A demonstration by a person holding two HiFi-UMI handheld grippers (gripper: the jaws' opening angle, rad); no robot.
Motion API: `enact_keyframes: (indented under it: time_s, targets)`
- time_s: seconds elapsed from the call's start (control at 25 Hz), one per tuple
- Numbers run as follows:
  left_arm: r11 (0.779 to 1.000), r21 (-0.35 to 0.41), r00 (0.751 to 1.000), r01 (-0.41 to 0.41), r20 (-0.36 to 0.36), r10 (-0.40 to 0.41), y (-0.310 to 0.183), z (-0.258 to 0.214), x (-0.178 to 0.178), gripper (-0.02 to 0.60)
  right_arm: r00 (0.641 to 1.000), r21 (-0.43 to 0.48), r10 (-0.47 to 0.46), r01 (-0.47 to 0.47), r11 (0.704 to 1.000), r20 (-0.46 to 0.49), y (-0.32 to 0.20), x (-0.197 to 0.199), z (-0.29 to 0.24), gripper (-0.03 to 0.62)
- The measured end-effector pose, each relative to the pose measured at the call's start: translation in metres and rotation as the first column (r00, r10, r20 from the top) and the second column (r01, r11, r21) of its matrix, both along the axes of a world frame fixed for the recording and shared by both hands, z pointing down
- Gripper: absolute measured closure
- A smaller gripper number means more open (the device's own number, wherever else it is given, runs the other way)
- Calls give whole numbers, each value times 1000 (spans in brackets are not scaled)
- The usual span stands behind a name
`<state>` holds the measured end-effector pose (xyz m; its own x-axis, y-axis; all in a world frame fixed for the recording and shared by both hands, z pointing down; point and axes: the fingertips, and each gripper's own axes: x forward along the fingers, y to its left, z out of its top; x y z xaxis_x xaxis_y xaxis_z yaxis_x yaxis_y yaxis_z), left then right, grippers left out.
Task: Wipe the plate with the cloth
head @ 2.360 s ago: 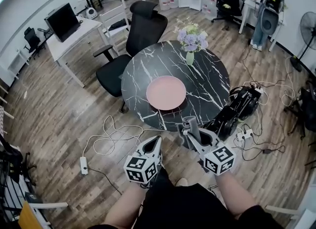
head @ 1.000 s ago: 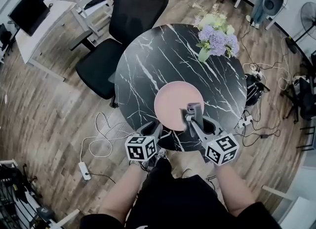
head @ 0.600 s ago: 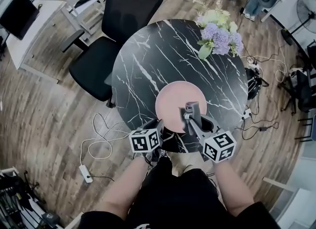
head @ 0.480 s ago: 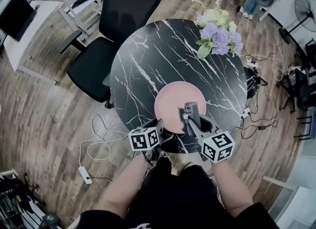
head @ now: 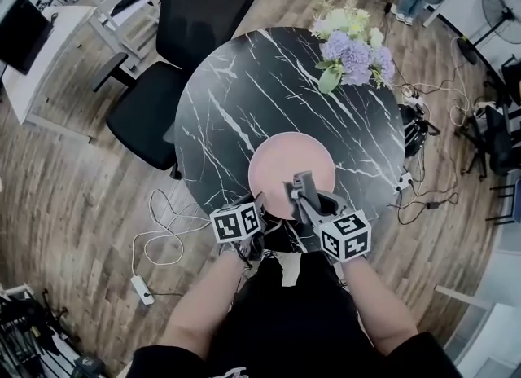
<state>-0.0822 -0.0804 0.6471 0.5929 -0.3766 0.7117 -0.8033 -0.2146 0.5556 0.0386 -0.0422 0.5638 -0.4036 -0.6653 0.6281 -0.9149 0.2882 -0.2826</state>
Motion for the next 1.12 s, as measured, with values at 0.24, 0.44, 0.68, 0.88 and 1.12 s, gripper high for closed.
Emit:
enact_keyframes:
  time_s: [0.24,0.44,0.68,0.88,1.12]
  targets:
    - [999,-14,998,43,37,-43,1,6,5,483,994,-92,-112,110,990,-13,-2,-13,30,488]
    - [994,-22,991,110,79,-108,-2,8,4,500,980,-182,-197,191,964,-16,-3,-23,52,488]
    - [978,-40,975,207,91,-203,-5,10,0,531,961,-256,-276,267,929,-1,-3,-33,66,488]
    - [967,-43,965,252,93,-247,-7,10,0,545,939,-299,-344,329,896,2,-1,-38,75,488]
    - [962,-29,958,273,99,-269,-9,11,0,548,893,-368,-450,412,833,-18,5,-45,86,488]
